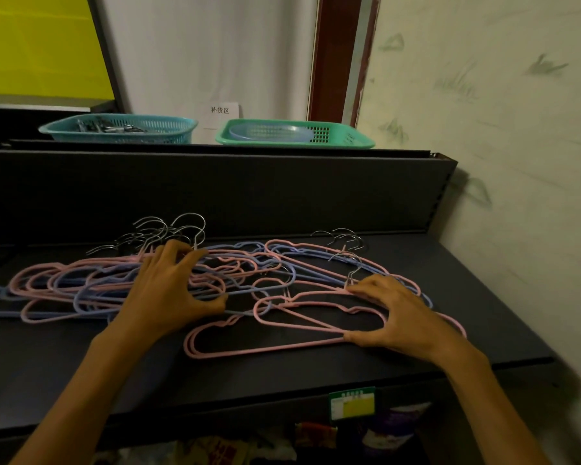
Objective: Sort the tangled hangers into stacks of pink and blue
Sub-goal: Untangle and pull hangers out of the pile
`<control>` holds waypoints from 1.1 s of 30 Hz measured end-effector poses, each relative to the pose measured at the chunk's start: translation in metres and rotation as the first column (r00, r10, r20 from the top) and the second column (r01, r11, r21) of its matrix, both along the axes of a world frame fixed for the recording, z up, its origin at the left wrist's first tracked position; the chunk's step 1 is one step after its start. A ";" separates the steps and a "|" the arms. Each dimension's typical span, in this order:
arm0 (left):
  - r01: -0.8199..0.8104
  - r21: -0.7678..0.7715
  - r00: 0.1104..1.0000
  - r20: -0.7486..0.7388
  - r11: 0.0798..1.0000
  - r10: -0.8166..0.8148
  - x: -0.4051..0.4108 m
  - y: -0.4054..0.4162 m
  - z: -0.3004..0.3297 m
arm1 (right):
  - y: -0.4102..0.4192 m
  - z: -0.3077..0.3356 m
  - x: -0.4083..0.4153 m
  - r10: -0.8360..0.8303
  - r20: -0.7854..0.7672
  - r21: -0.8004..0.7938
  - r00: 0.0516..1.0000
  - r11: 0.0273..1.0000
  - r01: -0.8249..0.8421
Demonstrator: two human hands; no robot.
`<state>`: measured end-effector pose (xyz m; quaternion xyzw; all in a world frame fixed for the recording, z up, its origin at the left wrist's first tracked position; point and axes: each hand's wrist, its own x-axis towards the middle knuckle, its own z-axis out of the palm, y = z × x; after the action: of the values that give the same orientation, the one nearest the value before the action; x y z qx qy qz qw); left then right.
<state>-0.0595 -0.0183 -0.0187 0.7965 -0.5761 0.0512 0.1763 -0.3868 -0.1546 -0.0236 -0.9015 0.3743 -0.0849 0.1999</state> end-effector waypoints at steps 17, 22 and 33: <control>-0.113 -0.050 0.991 0.069 0.992 0.117 0.005 0.039 0.015 | -0.009 0.002 0.012 -0.038 0.170 -0.305 0.985 0.948 0.089; -0.172 -0.092 0.978 0.107 0.981 0.181 0.031 0.080 0.015 | 0.002 0.010 0.051 0.004 0.183 -0.380 0.983 0.923 0.067; -0.309 -0.164 0.933 0.138 0.937 0.332 0.131 0.236 0.010 | 0.097 0.013 0.202 0.152 0.175 -0.389 0.973 0.918 -0.074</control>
<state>0.0716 0.2176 -0.0089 0.8587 -0.4457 0.1846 0.1730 -0.1851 -0.0575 -0.0102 -0.9299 0.2756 -0.2351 0.0632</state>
